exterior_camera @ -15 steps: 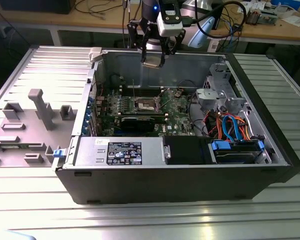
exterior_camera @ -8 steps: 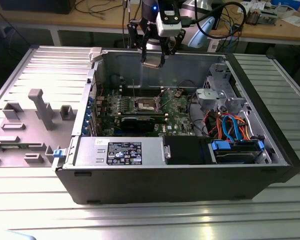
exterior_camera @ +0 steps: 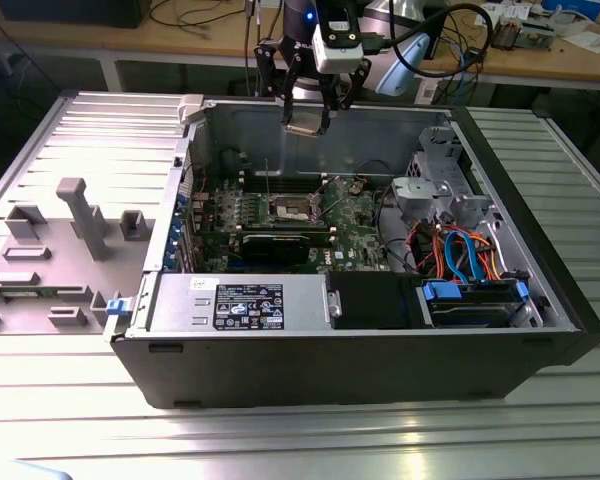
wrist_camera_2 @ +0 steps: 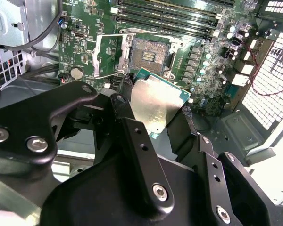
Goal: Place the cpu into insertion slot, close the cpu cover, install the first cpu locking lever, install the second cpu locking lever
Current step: 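Place the cpu into insertion slot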
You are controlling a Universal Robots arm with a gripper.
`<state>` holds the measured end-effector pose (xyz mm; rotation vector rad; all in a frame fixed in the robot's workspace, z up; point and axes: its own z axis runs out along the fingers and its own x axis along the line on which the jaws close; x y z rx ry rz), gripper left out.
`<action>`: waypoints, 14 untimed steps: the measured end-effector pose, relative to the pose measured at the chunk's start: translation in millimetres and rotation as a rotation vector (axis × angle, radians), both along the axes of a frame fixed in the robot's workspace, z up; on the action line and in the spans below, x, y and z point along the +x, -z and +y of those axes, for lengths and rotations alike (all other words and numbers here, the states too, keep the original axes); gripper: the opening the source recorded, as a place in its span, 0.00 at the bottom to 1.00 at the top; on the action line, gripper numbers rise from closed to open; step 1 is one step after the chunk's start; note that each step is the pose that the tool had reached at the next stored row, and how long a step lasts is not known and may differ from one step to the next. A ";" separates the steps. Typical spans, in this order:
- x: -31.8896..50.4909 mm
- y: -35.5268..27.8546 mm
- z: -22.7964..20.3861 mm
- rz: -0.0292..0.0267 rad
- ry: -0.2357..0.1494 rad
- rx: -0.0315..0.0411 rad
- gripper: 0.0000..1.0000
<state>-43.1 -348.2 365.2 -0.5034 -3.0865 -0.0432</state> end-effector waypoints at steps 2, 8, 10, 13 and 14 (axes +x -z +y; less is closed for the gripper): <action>0.0 0.1 0.0 -0.0001 0.021 0.0000 0.55; 0.0 0.3 0.0 0.0000 0.097 -0.0002 0.55; 0.0 0.4 0.0 0.0000 0.104 0.0000 0.55; 0.0 0.4 0.0 -0.0001 0.104 0.0000 0.55; 0.0 0.4 0.0 0.0000 0.104 -0.0001 0.55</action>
